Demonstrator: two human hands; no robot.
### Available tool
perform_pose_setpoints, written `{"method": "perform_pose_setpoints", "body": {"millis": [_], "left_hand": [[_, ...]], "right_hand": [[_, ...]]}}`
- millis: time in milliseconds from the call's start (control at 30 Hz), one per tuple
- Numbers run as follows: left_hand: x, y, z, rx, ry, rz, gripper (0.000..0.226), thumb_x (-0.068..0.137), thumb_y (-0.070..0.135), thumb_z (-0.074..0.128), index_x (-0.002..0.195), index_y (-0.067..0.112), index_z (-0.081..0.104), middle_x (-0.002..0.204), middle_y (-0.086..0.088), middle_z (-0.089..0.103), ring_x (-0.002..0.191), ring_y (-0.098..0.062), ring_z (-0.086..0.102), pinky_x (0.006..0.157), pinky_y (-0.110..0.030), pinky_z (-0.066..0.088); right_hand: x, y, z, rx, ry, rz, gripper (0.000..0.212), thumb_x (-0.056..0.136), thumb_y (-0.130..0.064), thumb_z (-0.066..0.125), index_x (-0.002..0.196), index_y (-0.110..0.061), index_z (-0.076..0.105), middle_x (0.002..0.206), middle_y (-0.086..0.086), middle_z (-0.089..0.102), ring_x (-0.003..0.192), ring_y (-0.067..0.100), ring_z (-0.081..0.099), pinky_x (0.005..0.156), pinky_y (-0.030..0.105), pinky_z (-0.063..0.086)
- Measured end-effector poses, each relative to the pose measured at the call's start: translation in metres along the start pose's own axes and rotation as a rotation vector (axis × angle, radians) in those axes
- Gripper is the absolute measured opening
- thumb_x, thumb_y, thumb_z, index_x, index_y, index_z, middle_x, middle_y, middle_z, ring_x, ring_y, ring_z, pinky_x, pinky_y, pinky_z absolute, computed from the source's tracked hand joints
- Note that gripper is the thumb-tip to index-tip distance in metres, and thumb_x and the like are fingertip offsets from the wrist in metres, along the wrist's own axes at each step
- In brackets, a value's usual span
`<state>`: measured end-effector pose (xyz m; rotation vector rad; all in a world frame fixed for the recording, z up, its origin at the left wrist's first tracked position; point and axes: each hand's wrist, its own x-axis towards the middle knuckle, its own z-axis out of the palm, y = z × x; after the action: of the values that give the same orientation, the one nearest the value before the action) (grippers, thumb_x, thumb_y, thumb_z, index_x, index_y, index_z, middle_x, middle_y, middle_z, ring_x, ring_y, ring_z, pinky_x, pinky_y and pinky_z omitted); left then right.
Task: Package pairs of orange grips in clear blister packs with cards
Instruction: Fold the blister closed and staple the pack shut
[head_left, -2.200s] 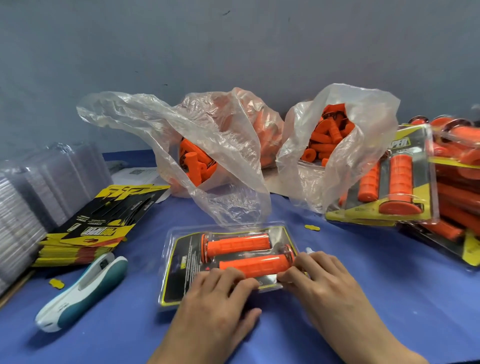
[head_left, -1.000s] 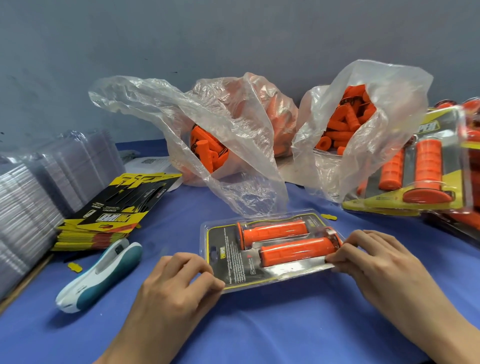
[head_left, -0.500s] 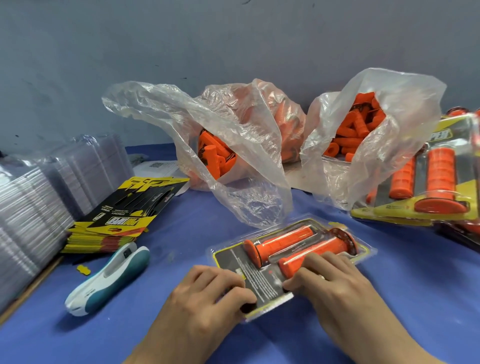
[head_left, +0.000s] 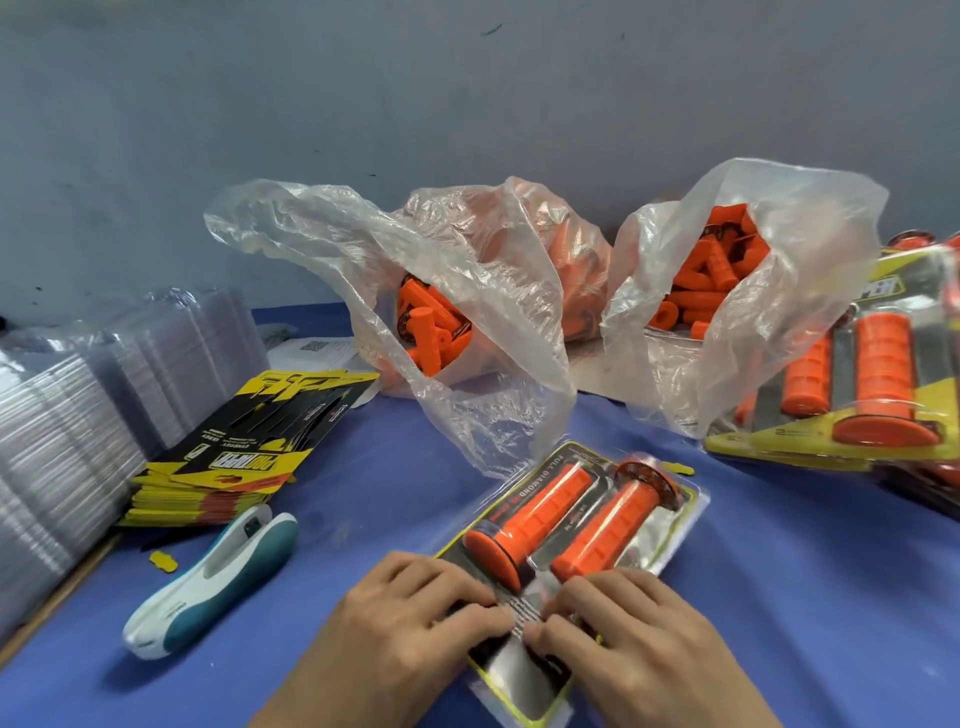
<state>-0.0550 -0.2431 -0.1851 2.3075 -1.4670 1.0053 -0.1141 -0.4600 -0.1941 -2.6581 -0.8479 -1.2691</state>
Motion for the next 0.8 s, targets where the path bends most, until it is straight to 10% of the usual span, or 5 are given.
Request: {"method": "perform_pose_setpoints", "body": {"millis": [267, 333, 433, 600, 800], "left_hand": [[-0.003, -0.015, -0.008, 0.12, 0.024, 0.014, 0.023, 0.09, 0.027, 0.064, 0.07, 0.019, 0.07, 0.068, 0.003, 0.055, 0.063, -0.019, 0.052, 0.064, -0.026, 0.044], [-0.001, -0.008, -0.007, 0.165, 0.03, 0.038, 0.022, 0.088, 0.025, 0.066, 0.067, 0.019, 0.068, 0.064, 0.001, 0.05, 0.058, -0.021, 0.046, 0.058, -0.027, 0.042], [0.006, -0.005, -0.003, 0.232, 0.029, -0.001, 0.024, 0.084, 0.025, 0.066, 0.06, 0.019, 0.063, 0.06, 0.0, 0.045, 0.053, -0.022, 0.042, 0.052, -0.031, 0.039], [0.026, 0.011, 0.014, 0.251, 0.084, -0.043, 0.027, 0.084, 0.02, 0.066, 0.058, 0.018, 0.057, 0.059, -0.002, 0.045, 0.051, -0.024, 0.043, 0.048, -0.032, 0.042], [0.034, 0.002, 0.017, 0.034, -0.061, -0.024, 0.012, 0.089, 0.023, 0.064, 0.078, 0.02, 0.065, 0.078, 0.007, 0.059, 0.07, -0.016, 0.057, 0.069, -0.028, 0.051]], "right_hand": [[0.003, 0.028, -0.013, 0.118, -0.109, 0.05, 0.032, 0.102, -0.025, 0.044, 0.084, -0.033, 0.069, 0.093, -0.015, 0.066, 0.089, 0.003, 0.064, 0.102, 0.021, 0.042], [0.003, 0.036, -0.013, 0.113, -0.237, 0.025, 0.017, 0.086, -0.022, 0.065, 0.089, -0.037, 0.071, 0.104, -0.02, 0.069, 0.094, -0.001, 0.067, 0.104, 0.027, 0.045], [0.001, 0.04, -0.015, 0.05, -0.461, 0.07, 0.059, 0.05, -0.044, 0.085, 0.107, -0.045, 0.07, 0.12, -0.02, 0.066, 0.106, 0.0, 0.066, 0.092, 0.033, 0.055], [0.009, 0.033, -0.009, 0.087, -0.221, 0.047, 0.011, 0.085, -0.039, 0.057, 0.084, -0.036, 0.068, 0.085, -0.014, 0.063, 0.072, 0.01, 0.062, 0.077, 0.022, 0.041], [0.003, 0.057, -0.015, 0.155, -0.259, 0.189, 0.022, 0.078, -0.017, 0.08, 0.081, -0.031, 0.063, 0.083, -0.017, 0.057, 0.073, 0.009, 0.058, 0.066, 0.01, 0.033]]}}
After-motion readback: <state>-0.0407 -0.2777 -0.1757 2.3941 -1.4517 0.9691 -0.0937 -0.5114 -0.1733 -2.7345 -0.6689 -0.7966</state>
